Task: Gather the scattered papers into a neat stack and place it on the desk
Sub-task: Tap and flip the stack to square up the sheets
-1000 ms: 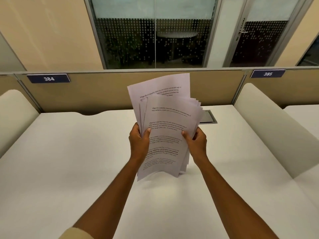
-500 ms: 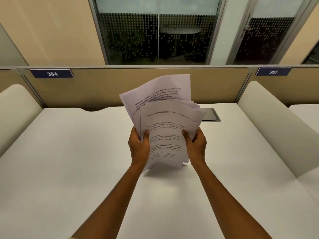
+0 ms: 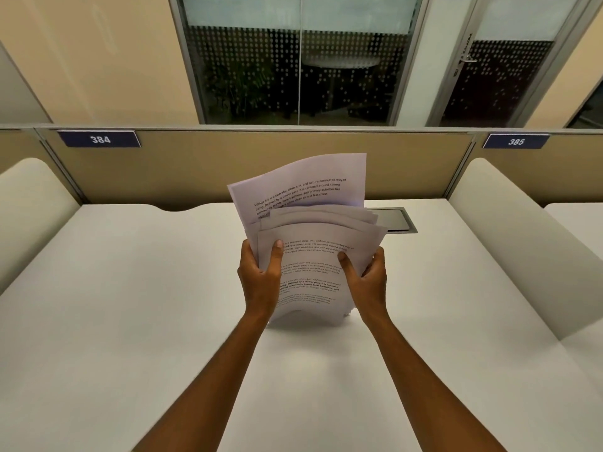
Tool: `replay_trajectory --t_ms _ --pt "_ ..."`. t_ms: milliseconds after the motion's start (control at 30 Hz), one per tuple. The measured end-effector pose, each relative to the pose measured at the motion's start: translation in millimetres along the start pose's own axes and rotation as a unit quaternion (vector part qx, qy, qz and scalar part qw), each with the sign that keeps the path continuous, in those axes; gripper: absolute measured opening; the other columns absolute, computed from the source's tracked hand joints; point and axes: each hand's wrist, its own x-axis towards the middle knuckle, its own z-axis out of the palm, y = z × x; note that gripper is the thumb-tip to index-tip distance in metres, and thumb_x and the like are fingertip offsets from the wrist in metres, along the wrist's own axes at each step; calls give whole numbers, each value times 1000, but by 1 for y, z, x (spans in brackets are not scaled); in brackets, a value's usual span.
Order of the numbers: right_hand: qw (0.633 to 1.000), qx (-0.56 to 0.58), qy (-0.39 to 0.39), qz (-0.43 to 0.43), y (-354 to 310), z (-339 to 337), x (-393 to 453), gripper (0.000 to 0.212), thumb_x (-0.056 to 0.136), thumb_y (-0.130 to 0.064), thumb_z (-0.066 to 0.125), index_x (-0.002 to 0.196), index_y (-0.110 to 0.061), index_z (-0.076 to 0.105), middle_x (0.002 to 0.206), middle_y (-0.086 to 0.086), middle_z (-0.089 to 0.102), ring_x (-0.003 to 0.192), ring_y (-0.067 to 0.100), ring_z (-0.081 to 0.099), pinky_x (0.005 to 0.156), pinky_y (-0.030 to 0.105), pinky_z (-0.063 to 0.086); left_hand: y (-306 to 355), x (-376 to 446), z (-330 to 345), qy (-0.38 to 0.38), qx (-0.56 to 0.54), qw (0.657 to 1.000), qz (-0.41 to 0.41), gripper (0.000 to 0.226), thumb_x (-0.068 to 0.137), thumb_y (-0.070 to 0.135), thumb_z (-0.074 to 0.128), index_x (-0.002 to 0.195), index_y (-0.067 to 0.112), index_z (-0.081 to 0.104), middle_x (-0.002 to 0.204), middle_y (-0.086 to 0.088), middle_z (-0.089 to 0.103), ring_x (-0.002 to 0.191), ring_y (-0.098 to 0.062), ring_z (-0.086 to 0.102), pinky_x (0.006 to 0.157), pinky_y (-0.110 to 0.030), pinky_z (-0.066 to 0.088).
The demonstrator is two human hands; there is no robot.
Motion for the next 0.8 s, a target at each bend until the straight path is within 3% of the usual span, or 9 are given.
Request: replay_trajectory --t_ms 133,233,433,633,800 --pt "1000 15 -2 -14 -2 1 -2 60 80 -44 68 130 -28 38 116 -4 61 100 14 65 76 30 60 0 4 -2 10 4 1000 6 37 85 48 58 113 25 51 102 1 66 89 -22 68 65 -25 60" --pt "1000 10 -8 -23 -3 2 -2 63 83 -41 66 135 -26 35 114 -5 59 100 14 64 76 29 60 0 7 -3 12 19 1000 17 39 84 52 55 107 21 50 98 -2 64 87 -23 67 60 -19 56" --pt "999 4 -17 -28 -9 5 -3 64 80 -48 61 135 -29 34 109 -8 58 97 14 64 73 28 61 -2 10 1 6 10 1000 -9 47 83 57 55 115 23 54 104 -3 66 91 -24 67 69 -34 63" --pt "999 16 -11 -30 -14 7 0 58 81 -51 57 131 -26 41 109 -3 60 95 15 64 69 25 60 7 13 8 22 -8 999 -36 48 80 64 54 102 21 59 96 -4 69 86 -23 68 62 -27 59" --pt "998 46 32 7 -28 12 3 51 82 -59 45 109 -16 54 89 0 65 77 15 66 54 15 52 18 17 14 64 10 996 -65 60 74 72 48 96 18 59 91 -4 69 79 -22 67 57 -23 51"
